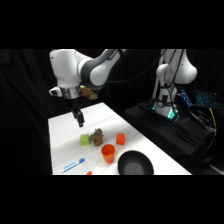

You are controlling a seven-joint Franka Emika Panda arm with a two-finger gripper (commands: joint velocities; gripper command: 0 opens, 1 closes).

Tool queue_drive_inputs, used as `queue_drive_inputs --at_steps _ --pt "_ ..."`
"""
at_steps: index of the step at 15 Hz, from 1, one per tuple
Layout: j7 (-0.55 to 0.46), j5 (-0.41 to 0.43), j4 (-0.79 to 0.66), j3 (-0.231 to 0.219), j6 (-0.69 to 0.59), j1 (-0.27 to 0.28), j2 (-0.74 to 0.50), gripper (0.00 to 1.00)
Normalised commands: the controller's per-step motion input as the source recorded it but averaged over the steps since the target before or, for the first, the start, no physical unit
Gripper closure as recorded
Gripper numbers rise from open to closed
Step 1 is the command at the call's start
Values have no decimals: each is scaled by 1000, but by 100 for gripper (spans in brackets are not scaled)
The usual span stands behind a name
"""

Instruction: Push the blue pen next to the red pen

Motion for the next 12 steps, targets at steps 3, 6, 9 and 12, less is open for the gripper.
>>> queue_drive_inputs --at_steps 3,6,9,12 --pt "-330 103 912 107 -234 -105 635 0" --pt "-289 113 816 102 -230 -120 563 0" --pt "-235 102 688 90 -197 -97 470 0" --pt "-188 94 592 85 -170 -58 394 0"
